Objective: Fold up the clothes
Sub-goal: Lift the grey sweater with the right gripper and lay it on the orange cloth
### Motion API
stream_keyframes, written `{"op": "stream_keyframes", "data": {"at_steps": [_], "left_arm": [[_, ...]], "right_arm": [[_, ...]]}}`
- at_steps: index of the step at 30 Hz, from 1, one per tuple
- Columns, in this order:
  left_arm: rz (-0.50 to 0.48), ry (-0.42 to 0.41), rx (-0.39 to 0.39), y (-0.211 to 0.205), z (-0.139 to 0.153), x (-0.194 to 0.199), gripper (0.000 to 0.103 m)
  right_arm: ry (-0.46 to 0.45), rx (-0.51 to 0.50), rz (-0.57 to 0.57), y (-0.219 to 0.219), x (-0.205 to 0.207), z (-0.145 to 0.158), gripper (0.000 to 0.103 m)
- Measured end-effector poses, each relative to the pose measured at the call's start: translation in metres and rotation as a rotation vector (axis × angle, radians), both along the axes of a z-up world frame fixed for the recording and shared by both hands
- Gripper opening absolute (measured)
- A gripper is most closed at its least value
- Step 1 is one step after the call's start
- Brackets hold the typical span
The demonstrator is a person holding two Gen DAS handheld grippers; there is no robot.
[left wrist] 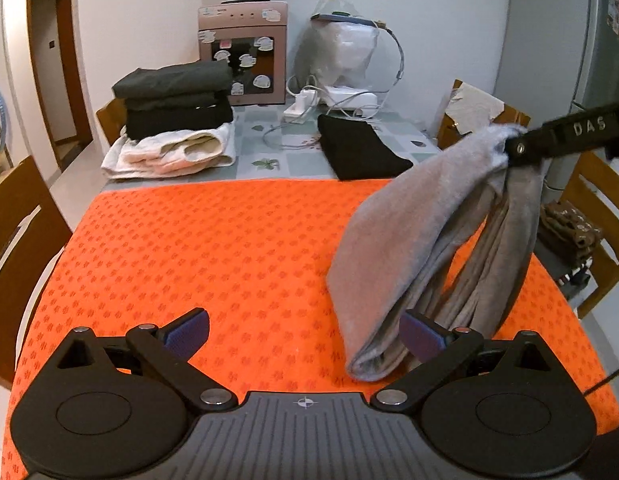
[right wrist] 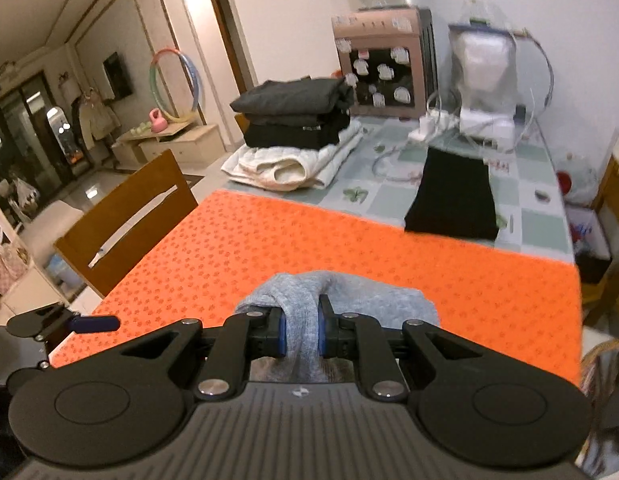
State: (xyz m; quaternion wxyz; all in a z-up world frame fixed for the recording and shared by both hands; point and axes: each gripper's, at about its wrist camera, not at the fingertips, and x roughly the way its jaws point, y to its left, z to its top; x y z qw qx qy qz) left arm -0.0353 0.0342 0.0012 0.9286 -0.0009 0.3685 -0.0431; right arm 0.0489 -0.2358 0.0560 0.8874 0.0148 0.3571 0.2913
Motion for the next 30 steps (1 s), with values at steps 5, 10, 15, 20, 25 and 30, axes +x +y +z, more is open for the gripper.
{"op": "stream_keyframes", "data": {"at_steps": [5,10,15,20,25,30], "left_arm": [[0.043,0.014,-0.008,0.017,0.0,-0.02,0.101],[0.095,0.038,-0.012,0.044,-0.001,-0.037,0.101],[0.111,0.061,0.001,0.079,-0.001,-0.049,0.101],[0.101,0.064,0.009,0.108,0.002,-0.051,0.101],[0.057,0.062,0.013,0.116,0.002,-0.043,0.101],[-0.035,0.049,0.012,0.099,0.001,-0.037,0.101]], "right_arm": [[-0.023,-0.046,0.079,0.035,0.0,0.004,0.018],[-0.001,-0.086,0.192,0.103,0.002,-0.015,0.019],[0.043,-0.132,0.245,0.175,0.002,-0.046,0.025],[0.101,-0.154,0.264,0.205,-0.003,-0.06,0.039],[0.142,-0.109,0.277,0.192,-0.017,-0.052,0.077],[0.166,-0.08,0.241,0.158,-0.036,-0.041,0.077]]}}
